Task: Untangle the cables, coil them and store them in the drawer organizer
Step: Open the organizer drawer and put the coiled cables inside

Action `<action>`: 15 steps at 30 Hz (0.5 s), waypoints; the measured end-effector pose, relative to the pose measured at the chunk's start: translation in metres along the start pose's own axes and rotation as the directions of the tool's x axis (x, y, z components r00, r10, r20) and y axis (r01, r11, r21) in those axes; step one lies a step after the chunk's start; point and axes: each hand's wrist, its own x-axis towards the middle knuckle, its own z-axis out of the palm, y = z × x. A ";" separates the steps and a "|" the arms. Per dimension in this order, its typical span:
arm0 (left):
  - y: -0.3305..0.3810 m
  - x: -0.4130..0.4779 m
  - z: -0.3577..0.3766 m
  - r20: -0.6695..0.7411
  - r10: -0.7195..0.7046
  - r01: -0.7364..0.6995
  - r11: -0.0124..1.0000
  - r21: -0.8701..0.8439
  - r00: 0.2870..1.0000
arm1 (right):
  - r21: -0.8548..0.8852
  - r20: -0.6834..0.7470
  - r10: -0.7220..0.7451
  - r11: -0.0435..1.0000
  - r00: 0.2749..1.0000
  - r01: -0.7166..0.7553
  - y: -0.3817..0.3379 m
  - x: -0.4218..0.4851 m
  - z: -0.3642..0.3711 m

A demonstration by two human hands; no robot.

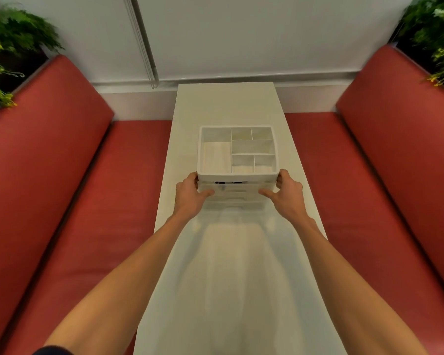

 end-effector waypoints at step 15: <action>0.022 -0.002 0.017 -0.090 -0.009 0.019 0.994 0.105 0.996 | -0.151 -0.097 0.052 0.986 0.994 -0.066 -0.020 0.010 0.014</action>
